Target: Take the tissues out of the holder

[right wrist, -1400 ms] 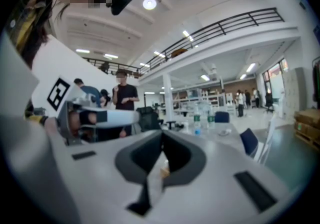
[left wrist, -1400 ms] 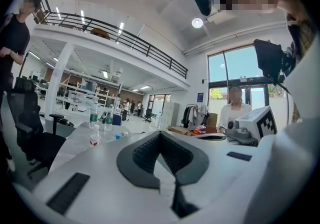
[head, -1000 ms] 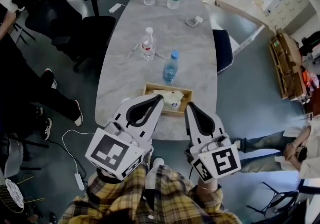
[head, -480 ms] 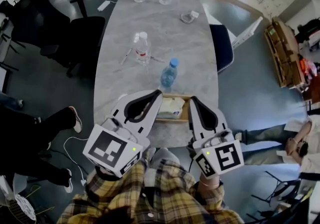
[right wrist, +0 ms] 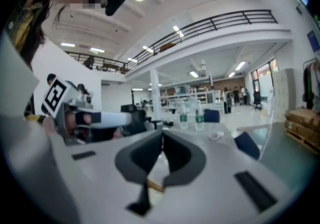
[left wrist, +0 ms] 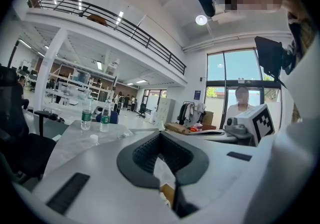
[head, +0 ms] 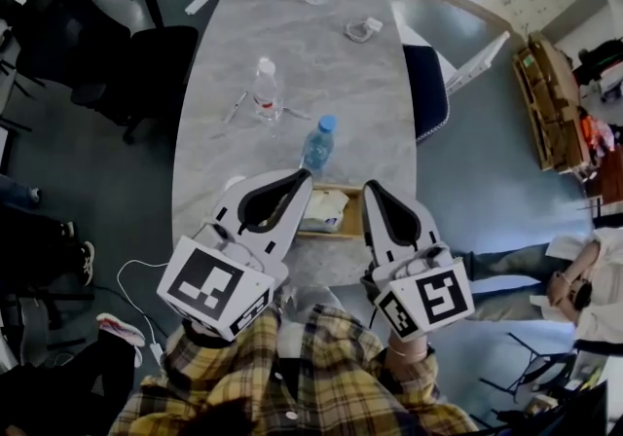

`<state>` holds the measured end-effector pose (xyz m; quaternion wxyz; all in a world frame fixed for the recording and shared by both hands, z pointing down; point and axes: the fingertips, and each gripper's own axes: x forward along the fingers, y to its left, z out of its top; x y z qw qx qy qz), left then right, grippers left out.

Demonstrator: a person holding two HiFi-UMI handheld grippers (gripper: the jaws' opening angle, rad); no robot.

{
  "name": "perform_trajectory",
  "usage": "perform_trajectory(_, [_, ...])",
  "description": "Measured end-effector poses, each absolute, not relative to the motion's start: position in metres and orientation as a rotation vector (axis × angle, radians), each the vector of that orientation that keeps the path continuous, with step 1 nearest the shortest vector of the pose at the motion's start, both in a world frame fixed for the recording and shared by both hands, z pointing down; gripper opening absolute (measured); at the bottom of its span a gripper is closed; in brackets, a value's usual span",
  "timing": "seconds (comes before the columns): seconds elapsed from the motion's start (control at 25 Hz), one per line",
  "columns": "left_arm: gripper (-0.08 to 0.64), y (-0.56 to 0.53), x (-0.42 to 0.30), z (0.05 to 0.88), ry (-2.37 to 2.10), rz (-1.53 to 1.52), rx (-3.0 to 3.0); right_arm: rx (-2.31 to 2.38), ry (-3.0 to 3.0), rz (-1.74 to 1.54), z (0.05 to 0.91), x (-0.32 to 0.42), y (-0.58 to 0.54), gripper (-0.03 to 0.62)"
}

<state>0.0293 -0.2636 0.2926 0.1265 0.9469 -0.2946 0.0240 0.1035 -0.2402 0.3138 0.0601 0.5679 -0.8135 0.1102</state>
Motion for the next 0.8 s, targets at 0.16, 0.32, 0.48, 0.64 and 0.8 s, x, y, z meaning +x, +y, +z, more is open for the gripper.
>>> perform_trajectory(0.16, [0.018,-0.264,0.037,0.294,-0.855,0.093,2.749,1.699,-2.474,0.329,0.312,0.109,-0.245,0.011])
perform_trajectory(0.32, [0.018,-0.263,0.043,0.299,-0.827,0.118,2.743,1.696,-2.476,0.346,0.316,0.114,-0.245,0.011])
perform_trajectory(0.48, [0.020,-0.263,0.047,0.298,-0.809,0.128,2.772,1.707,-2.475,0.350,0.315,0.118,-0.243,0.011])
perform_trajectory(0.64, [0.062,-0.263,0.053,0.299,-0.789,0.139,2.786,1.724,-2.473,0.347,0.314,0.124,-0.242,0.011])
perform_trajectory(0.8, [0.113,-0.263,0.059,0.303,-0.749,0.165,2.784,1.741,-2.465,0.351,0.315,0.129,-0.241,0.011])
